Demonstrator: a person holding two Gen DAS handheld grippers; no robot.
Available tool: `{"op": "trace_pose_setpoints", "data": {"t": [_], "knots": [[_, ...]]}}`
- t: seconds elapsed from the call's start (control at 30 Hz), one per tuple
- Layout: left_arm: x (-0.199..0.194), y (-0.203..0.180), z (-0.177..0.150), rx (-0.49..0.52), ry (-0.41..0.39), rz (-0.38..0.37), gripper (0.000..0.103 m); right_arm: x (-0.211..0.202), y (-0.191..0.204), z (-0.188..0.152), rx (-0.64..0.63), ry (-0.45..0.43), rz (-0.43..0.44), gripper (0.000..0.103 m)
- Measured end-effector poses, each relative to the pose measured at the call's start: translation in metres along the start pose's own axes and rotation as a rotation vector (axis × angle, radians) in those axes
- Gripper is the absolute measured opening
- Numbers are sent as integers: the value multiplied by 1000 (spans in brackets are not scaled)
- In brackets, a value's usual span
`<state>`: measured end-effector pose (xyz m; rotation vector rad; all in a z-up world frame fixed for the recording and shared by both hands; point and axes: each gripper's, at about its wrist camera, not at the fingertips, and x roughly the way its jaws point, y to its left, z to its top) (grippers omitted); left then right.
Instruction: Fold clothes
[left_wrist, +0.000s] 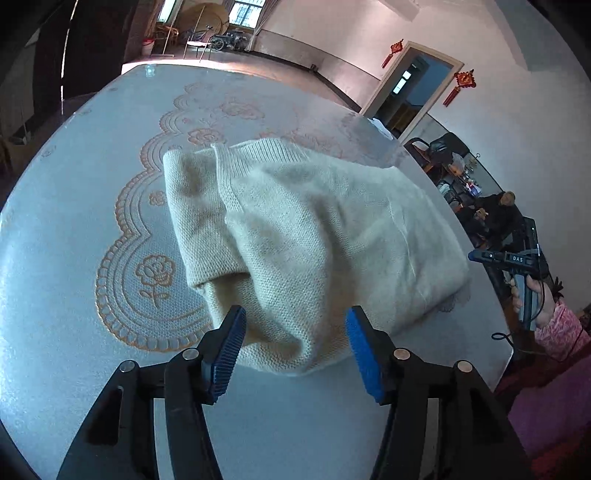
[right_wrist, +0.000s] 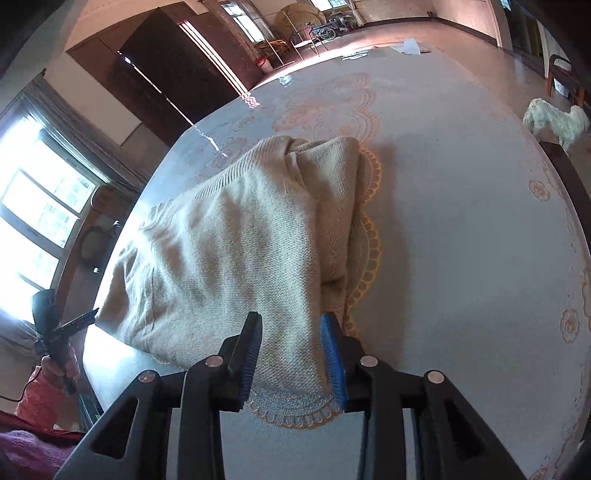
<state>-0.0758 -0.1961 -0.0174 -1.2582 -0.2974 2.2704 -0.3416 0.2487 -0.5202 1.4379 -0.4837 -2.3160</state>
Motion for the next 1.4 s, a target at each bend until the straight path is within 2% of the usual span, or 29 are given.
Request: {"op": "trace_pose_setpoints", "data": {"t": [0.07, 0.13, 0.3, 0.37, 0.43, 0.53, 0.67, 0.73, 0.93, 1.0, 1.03, 1.1, 1.13, 1.17, 1.2, 1.23, 1.3, 1.33, 1.4], "knots": [[-7, 0, 3, 22, -25, 8, 58, 3, -1, 3, 12, 8, 10, 38], [2, 3, 8, 11, 3, -29, 59, 8, -1, 5, 6, 17, 9, 38], [54, -6, 15, 87, 215, -124, 59, 28, -3, 11, 14, 78, 35, 39], [60, -6, 11, 62, 270, -203, 58, 32, -3, 13, 9, 101, 43, 39], [53, -6, 6, 50, 279, -289, 57, 34, -3, 15, 2, 113, 30, 38], [34, -2, -4, 38, 273, -340, 57, 33, -5, 15, 19, 112, 22, 31], [20, 13, -16, -8, 237, -241, 57, 22, -1, 16, -2, 67, 4, 33], [27, 13, -15, -23, 227, -240, 57, 21, 3, 16, -8, 59, 11, 38], [47, 14, -10, -65, 199, -237, 57, 36, 10, 22, -70, 109, -11, 38], [59, 7, -9, -101, 243, -297, 57, 42, 13, 25, -82, 128, -22, 38], [62, 1, -9, -87, 254, -313, 57, 45, 15, 26, -85, 136, -28, 38], [62, -13, -10, -15, 238, -304, 57, 49, 14, 26, -73, 143, -30, 34], [60, -18, -11, 16, 225, -298, 56, 50, 14, 25, -61, 142, -26, 23], [57, -19, -10, 18, 206, -295, 52, 50, 15, 25, -55, 135, -21, 14], [54, -19, -10, 19, 186, -293, 31, 49, 16, 24, -49, 129, -16, 7], [50, -18, -10, 16, 161, -283, 18, 49, 17, 24, -43, 122, -11, 4], [36, -17, -11, 17, 106, -296, 15, 43, 21, 23, -25, 99, 17, 4], [29, -16, -11, 17, 79, -303, 11, 38, 23, 22, -13, 83, 38, 4], [18, -20, -19, 40, 63, -308, 11, 27, 27, 23, 7, 60, 79, 3]]}}
